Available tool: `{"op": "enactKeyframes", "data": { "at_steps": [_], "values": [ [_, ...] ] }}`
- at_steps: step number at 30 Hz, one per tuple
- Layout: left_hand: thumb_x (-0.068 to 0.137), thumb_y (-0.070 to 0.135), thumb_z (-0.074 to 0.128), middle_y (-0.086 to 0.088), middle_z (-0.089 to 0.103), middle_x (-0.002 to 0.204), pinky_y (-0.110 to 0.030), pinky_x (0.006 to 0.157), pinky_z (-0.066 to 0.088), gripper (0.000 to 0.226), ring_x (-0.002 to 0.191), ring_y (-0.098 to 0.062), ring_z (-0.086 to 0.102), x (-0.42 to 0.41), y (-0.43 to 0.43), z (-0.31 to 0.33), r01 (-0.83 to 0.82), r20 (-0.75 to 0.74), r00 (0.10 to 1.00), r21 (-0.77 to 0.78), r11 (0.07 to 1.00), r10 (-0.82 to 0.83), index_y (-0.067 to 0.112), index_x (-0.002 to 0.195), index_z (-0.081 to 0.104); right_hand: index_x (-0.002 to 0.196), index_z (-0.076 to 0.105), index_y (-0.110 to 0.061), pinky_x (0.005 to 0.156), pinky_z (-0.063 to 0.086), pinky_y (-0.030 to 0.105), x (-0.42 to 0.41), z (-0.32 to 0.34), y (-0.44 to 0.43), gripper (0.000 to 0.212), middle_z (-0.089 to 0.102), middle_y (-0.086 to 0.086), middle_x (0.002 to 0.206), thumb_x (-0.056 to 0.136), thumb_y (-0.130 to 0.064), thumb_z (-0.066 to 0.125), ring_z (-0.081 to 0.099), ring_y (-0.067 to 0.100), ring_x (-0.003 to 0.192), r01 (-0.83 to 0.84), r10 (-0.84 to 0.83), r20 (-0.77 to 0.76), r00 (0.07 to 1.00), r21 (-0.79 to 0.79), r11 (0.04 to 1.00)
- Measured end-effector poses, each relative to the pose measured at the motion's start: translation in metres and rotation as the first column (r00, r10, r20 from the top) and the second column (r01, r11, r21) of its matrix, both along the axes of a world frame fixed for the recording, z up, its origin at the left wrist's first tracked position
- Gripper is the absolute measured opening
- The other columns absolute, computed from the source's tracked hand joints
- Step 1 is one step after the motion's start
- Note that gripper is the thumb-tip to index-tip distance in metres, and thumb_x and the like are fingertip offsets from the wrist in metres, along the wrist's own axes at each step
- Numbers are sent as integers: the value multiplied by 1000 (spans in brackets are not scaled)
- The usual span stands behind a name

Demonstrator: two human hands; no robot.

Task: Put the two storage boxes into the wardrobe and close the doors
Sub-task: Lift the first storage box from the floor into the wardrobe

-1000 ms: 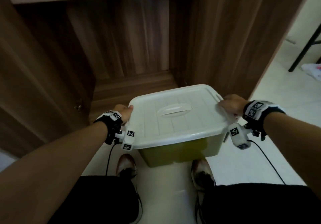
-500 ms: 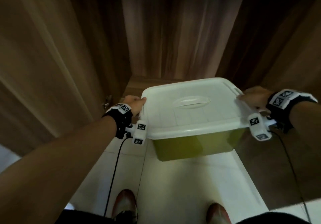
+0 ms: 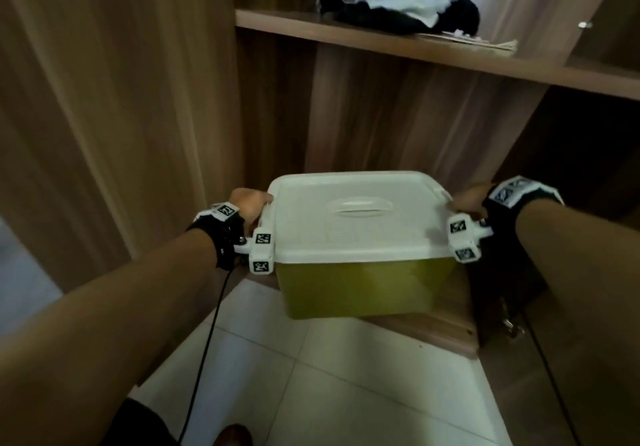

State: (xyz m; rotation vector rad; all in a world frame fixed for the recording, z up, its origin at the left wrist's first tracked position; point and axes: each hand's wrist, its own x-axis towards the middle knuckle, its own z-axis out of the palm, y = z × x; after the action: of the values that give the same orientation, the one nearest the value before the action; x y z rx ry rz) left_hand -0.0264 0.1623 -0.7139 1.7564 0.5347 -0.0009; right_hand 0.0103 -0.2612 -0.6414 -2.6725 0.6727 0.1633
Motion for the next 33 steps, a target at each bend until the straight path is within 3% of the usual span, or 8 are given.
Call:
{"op": "enactKeyframes", "data": {
  "at_steps": [1, 4, 6, 11, 17, 22, 28, 33],
  "values": [
    [89, 22, 69, -11, 73, 78, -31, 58, 51, 21, 63, -27, 66, 0, 2, -7, 5, -13, 1000, 22, 1000, -5, 5, 78, 74, 80, 57, -12, 71, 47, 34, 1, -2, 4, 25, 56, 9, 81, 103, -19, 55, 55, 26, 74, -85, 112, -104, 988, 235, 968],
    [92, 24, 66, -9, 75, 89, -40, 81, 60, 19, 82, -28, 71, 3, 15, -32, 13, -6, 1000, 93, 996, -12, 8, 90, 77, 115, 61, -2, 70, 44, 35, 21, -55, 13, 32, 62, 21, 105, 102, -31, 57, 57, 31, 86, -81, 91, -38, 995, 207, 975],
    [94, 25, 65, -3, 74, 89, -36, 81, 59, 20, 83, -25, 70, 9, 19, -47, 13, 7, 1000, 101, 995, -14, 12, 102, 77, 124, 63, -13, 68, 46, 32, 26, -94, 11, 38, 68, 15, 109, 99, -40, 57, 62, 27, 85, -135, 138, 0, 990, 193, 972],
    [92, 25, 69, 0, 74, 85, -21, 54, 50, 21, 68, -17, 68, 41, 0, -81, -22, 47, 999, 46, 999, 20, 16, 109, 77, 103, 74, -28, 62, 47, 25, 35, -149, -20, 29, 66, -3, 86, 88, -50, 62, 60, 13, 65, -96, 64, 126, 990, 264, 960],
    [92, 28, 70, 7, 74, 87, -25, 64, 55, 27, 73, -15, 70, 84, -49, -96, 55, 67, 996, 67, 996, -60, 20, 118, 74, 75, 70, -28, 58, 46, 21, 40, -163, -68, 14, 69, -11, 80, 75, -39, 77, 65, 13, 70, 4, -69, 144, 987, 406, 914],
    [91, 23, 72, -4, 75, 92, -36, 75, 60, 13, 80, -24, 71, 109, -83, -21, 238, -12, 971, 99, 966, -238, 19, 103, 77, 78, 67, -26, 77, 51, 32, 19, -124, -103, 15, 68, -3, 88, 81, -31, 80, 63, 17, 76, 61, -127, 134, 983, 412, 909],
    [91, 23, 69, -4, 76, 91, -31, 67, 57, 16, 80, -24, 73, 80, -98, 31, 222, 25, 974, 61, 973, -224, 17, 104, 77, 74, 71, -17, 51, 47, 22, -12, -45, -113, 12, 71, 3, 81, 78, -23, 80, 66, 18, 65, 84, -154, 158, 975, 381, 921],
    [89, 23, 70, -3, 76, 84, -26, 59, 55, 9, 74, -22, 72, 71, -74, -2, 117, 70, 991, -23, 993, -115, 22, 88, 78, 76, 70, -21, 54, 47, 23, 5, -41, -87, 11, 72, 3, 88, 80, -25, 79, 65, 18, 71, 44, -118, 185, 976, 364, 930]
  ]
}}
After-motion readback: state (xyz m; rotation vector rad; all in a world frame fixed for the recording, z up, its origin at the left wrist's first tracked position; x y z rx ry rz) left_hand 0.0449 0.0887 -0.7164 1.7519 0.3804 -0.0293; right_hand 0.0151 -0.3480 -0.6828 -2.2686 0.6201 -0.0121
